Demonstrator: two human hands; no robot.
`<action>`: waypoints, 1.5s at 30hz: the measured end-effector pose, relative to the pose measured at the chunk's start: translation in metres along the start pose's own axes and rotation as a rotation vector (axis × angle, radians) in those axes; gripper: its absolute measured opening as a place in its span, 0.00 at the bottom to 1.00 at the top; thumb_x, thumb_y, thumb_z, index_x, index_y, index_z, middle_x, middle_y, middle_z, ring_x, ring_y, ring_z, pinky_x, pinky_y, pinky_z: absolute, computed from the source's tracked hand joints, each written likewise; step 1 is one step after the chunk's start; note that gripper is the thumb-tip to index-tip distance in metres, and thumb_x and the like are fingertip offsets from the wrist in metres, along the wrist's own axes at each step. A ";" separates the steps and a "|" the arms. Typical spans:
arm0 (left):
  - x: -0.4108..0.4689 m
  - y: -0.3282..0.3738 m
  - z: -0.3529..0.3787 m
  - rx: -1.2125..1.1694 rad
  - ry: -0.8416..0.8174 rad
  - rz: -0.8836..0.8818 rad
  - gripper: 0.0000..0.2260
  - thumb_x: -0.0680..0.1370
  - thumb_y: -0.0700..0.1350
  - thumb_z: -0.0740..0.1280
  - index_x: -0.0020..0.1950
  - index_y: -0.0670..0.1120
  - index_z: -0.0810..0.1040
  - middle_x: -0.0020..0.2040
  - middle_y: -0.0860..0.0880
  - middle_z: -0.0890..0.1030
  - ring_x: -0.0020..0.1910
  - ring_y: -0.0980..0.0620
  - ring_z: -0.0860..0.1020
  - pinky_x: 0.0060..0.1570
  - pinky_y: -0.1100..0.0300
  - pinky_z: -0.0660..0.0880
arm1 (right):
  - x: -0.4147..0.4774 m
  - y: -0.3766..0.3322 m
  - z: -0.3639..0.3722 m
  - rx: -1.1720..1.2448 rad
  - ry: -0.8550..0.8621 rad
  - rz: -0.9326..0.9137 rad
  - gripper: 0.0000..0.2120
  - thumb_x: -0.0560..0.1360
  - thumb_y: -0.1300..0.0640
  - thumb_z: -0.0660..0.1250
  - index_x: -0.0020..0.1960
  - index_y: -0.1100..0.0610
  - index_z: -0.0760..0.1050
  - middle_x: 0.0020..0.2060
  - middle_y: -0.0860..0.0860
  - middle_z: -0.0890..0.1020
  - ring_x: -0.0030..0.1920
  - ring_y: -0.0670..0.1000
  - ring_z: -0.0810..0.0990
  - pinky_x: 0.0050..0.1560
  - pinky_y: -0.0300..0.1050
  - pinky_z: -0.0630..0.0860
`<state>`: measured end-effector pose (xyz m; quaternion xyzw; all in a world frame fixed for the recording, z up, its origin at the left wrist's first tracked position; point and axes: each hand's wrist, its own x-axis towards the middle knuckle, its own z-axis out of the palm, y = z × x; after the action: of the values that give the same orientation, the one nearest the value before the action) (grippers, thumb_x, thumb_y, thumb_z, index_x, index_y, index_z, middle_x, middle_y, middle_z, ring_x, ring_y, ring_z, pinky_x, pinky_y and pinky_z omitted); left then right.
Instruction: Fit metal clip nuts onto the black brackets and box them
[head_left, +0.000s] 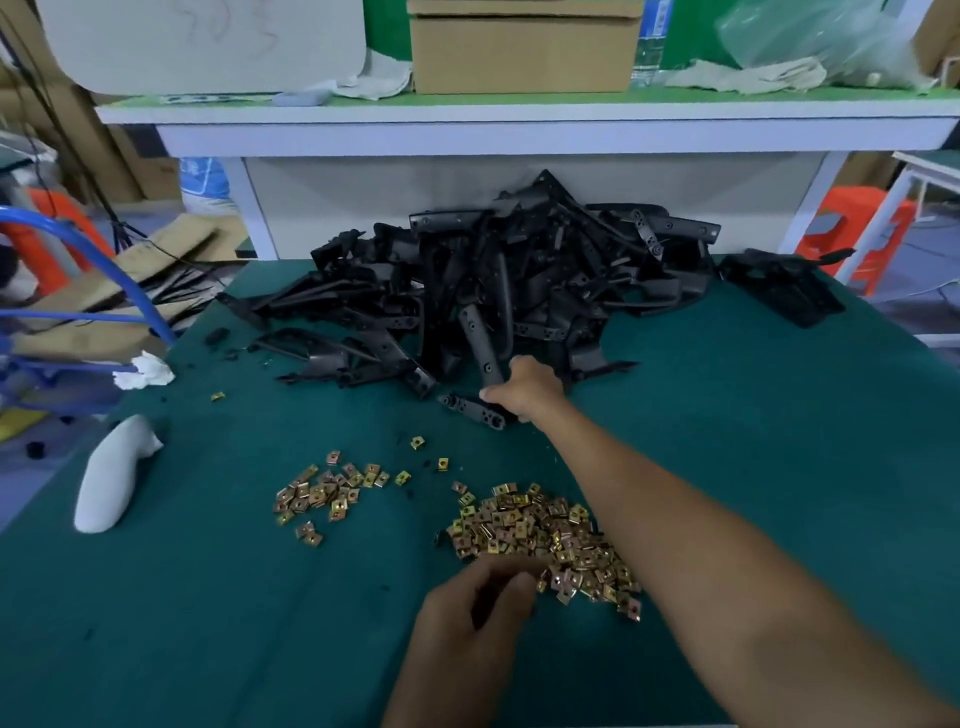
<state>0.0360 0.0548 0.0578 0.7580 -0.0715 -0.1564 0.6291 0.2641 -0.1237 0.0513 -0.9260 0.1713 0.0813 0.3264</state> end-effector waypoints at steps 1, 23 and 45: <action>0.001 -0.001 -0.004 0.035 0.024 0.017 0.13 0.81 0.46 0.67 0.48 0.65 0.84 0.39 0.58 0.84 0.37 0.63 0.79 0.36 0.67 0.72 | 0.001 -0.002 0.002 0.066 -0.055 0.009 0.28 0.79 0.51 0.72 0.74 0.59 0.67 0.67 0.57 0.75 0.51 0.55 0.78 0.51 0.52 0.83; 0.123 -0.011 0.001 0.947 0.043 0.274 0.03 0.83 0.45 0.64 0.53 0.49 0.78 0.52 0.50 0.80 0.54 0.48 0.76 0.59 0.54 0.71 | -0.259 0.154 0.022 1.136 0.317 0.073 0.07 0.78 0.65 0.70 0.43 0.67 0.76 0.28 0.61 0.76 0.28 0.58 0.75 0.29 0.51 0.73; 0.017 -0.003 0.034 -0.533 -0.111 -0.141 0.05 0.77 0.38 0.68 0.52 0.39 0.80 0.46 0.43 0.84 0.45 0.50 0.82 0.45 0.58 0.81 | -0.243 0.135 0.030 1.463 0.201 -0.046 0.08 0.76 0.64 0.68 0.40 0.61 0.71 0.28 0.58 0.77 0.21 0.53 0.73 0.20 0.44 0.71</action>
<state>0.0409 0.0182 0.0473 0.5594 -0.0091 -0.2541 0.7889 -0.0125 -0.1384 0.0138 -0.4780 0.1914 -0.1460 0.8447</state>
